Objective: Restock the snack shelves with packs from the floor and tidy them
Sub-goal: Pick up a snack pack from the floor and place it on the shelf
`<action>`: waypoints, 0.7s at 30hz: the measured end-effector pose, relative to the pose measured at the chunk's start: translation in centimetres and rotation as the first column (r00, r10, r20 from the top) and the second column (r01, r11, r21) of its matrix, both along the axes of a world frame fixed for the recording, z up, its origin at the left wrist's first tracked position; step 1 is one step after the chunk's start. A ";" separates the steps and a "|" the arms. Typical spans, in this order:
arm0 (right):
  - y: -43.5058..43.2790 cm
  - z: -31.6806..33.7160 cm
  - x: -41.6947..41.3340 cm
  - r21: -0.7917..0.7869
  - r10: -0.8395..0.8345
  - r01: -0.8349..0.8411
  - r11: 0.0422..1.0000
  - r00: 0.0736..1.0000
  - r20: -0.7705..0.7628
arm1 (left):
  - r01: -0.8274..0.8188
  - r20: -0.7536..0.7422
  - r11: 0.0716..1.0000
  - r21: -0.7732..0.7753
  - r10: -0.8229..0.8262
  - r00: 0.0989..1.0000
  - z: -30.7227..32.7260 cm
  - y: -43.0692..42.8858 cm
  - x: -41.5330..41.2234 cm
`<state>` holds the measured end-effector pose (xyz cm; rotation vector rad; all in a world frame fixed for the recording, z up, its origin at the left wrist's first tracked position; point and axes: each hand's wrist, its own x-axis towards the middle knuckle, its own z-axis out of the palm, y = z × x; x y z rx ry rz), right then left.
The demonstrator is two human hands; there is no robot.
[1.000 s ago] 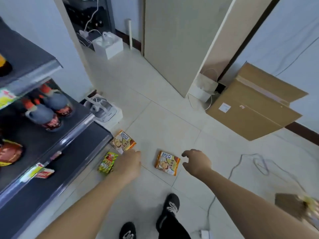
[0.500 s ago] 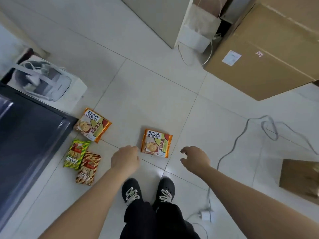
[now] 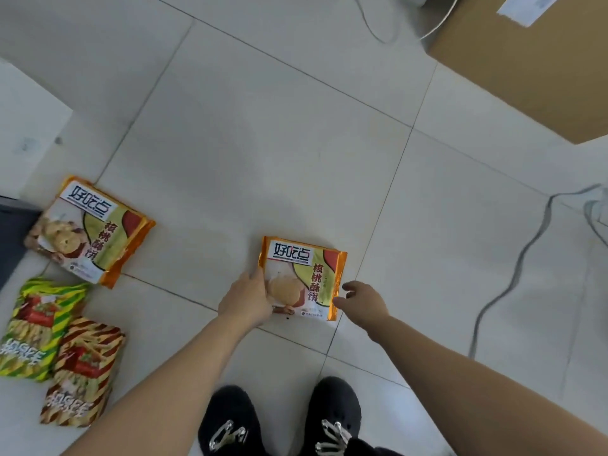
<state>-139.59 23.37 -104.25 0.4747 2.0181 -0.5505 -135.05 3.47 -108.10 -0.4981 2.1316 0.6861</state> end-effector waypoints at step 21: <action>-9.8 21.2 -4.3 -0.365 -0.253 0.151 0.919 0.934 -0.250 | -0.666 -0.042 0.658 0.351 0.721 0.691 22.8 -6.4 -0.9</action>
